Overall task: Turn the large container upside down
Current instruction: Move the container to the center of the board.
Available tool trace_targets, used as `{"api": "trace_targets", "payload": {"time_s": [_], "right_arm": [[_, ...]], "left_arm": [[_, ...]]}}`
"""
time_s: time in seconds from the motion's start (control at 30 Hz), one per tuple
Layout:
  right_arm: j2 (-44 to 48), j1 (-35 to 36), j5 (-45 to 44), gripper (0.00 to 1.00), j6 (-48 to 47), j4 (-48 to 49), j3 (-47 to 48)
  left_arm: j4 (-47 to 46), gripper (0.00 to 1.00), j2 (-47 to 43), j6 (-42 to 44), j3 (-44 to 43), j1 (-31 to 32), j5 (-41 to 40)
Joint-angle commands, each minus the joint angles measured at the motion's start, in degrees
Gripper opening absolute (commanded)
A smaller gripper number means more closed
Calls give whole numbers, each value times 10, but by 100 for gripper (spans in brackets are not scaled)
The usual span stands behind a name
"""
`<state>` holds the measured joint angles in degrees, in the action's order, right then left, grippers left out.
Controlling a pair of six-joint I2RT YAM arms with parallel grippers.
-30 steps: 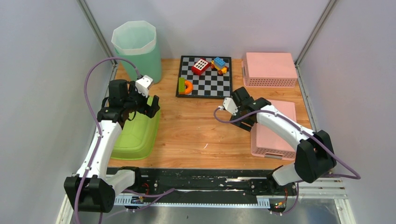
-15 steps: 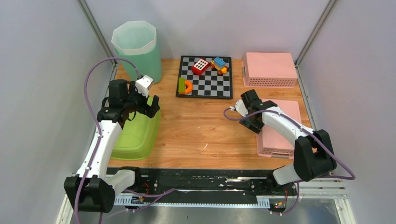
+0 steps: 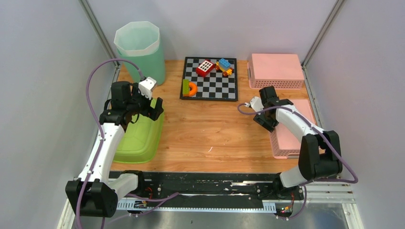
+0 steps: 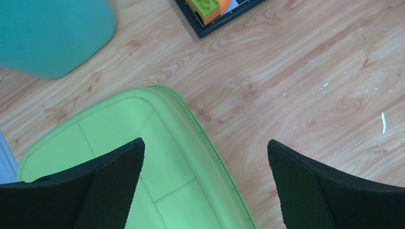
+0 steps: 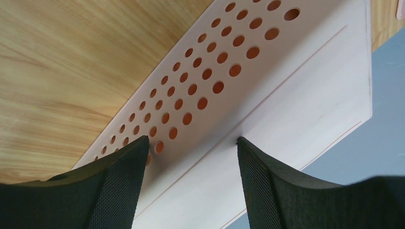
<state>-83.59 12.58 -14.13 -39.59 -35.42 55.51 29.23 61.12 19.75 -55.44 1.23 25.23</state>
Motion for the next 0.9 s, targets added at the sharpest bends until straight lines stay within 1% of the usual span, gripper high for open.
{"api": "trace_targets", "payload": {"time_s": [0.0,0.33,0.63,0.87], "right_arm": [[-38,-28,27,70,-18,0,7],[-76,-37,25,70,6,19,49],[-76,-36,12,75,34,59,89],[-137,-36,-10,75,39,74,134]], "left_arm": [[-1,100,-9,3,4,-4,3],[-1,100,-9,4,4,-3,5],[-1,100,-8,3,4,-4,6],[-1,100,-13,4,5,-4,4]]}}
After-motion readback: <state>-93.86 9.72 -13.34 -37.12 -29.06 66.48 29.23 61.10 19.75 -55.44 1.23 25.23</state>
